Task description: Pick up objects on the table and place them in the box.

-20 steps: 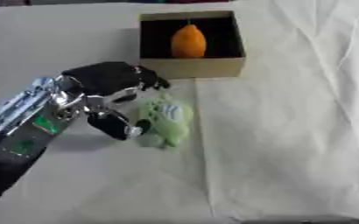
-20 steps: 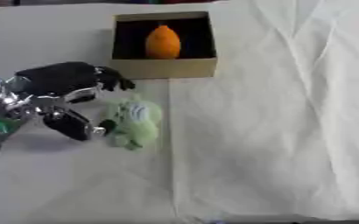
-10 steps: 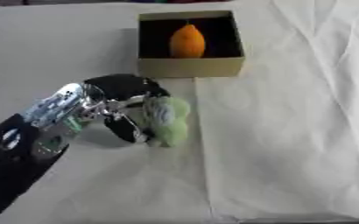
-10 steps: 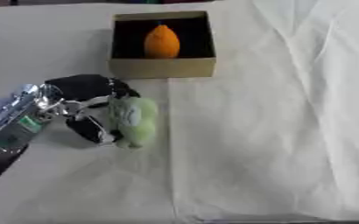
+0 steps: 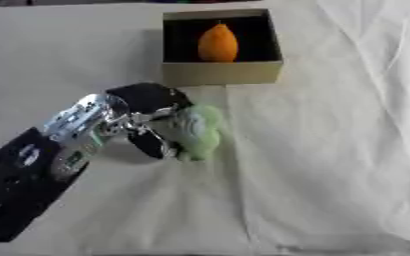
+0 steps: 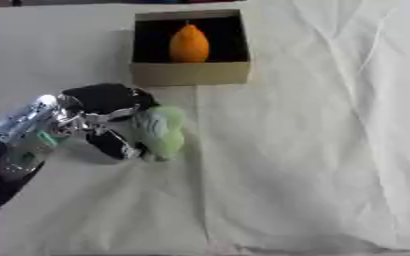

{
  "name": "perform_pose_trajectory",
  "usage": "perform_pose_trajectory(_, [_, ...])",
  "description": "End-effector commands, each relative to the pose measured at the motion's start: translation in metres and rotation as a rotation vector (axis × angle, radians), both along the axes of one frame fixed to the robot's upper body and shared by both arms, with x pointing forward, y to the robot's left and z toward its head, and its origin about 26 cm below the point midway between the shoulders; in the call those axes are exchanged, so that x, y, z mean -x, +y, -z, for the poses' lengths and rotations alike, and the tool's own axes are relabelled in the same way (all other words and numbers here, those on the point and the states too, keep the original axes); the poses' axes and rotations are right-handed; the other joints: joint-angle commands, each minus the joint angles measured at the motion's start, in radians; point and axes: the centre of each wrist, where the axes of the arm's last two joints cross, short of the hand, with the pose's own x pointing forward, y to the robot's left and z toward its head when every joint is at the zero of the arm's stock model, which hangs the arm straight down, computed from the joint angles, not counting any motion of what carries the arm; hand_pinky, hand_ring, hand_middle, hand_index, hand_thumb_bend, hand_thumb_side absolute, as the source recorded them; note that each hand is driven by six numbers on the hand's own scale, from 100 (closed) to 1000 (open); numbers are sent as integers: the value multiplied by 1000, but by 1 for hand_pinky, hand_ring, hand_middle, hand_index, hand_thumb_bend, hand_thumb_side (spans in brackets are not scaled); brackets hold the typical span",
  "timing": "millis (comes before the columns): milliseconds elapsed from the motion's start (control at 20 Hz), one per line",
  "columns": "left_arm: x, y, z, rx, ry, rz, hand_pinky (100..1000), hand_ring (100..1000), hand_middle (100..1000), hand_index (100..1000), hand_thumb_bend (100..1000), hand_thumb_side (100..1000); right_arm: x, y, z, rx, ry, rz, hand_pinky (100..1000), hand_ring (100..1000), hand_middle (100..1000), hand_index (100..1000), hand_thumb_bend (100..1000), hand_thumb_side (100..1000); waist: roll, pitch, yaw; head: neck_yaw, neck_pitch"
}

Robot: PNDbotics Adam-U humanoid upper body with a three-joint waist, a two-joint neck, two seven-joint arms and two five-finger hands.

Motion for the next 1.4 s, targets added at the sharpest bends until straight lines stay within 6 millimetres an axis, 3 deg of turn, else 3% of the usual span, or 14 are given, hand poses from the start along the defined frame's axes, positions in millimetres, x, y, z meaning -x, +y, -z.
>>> perform_pose_trajectory(50, [10,1,-8,-1,-40,25,733,706,691,845,155,290,5,-6,-9,-9,-24,12,829,862,770,798,100,709,-1,-14,-1,-1,5])
perform_pose_trajectory(400, [39,5,-49,16,-80,74,734,706,706,855,126,311,2,-11,-4,-10,-6,29,829,862,769,798,100,709,2,-21,6,-10,0])
perform_pose_trajectory(850, [60,25,-106,85,-189,35,735,695,703,854,100,290,4,-13,-6,-14,-14,28,830,864,771,799,100,698,4,-21,6,-13,-10])
perform_pose_trajectory(1050, [46,31,-129,120,-233,-14,735,690,704,858,100,260,6,-9,-11,-16,-36,10,831,865,773,800,100,699,2,-15,-6,-1,-17])
perform_pose_trajectory(1400, [-5,40,-148,163,-300,-89,736,690,706,856,100,254,12,-1,-19,-15,-71,-20,832,865,773,800,100,705,3,5,-24,36,-41])
